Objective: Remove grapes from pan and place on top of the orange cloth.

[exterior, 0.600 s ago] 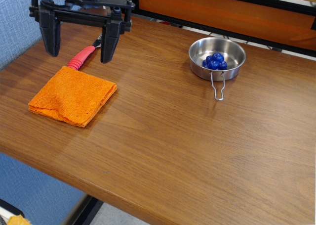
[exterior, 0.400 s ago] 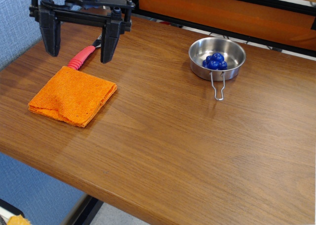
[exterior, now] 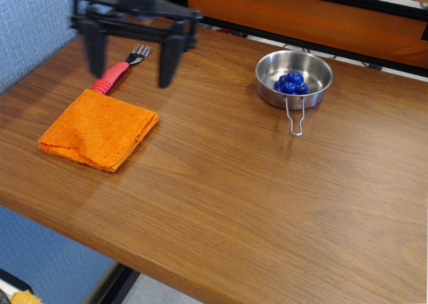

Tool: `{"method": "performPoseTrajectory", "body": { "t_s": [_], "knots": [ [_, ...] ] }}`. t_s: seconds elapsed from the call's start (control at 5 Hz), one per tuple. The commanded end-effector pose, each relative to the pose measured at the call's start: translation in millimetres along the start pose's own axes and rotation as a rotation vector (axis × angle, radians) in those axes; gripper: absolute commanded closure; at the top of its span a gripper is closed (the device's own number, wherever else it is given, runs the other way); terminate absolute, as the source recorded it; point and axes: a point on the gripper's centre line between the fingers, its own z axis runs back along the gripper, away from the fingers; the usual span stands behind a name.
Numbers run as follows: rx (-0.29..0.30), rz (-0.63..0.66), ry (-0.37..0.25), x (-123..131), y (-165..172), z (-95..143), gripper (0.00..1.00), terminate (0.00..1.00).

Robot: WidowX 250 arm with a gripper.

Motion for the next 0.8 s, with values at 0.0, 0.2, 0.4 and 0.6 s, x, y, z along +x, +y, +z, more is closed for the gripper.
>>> {"method": "performPoseTrajectory", "body": {
  "t_s": [0.0, 0.2, 0.4, 0.6],
  "knots": [
    [-0.114, -0.082, -0.182, 50.7, -61.7, 25.8, 0.0, 0.0],
    [-0.181, -0.115, -0.22, 73.8, -101.8, 20.3, 0.0, 0.0],
    [-0.211, -0.135, -0.25, 87.0, -130.8, 19.1, 0.0, 0.0],
    [-0.206, -0.15, -0.255, 96.8, -152.7, 16.3, 0.0, 0.0]
  ]
}}
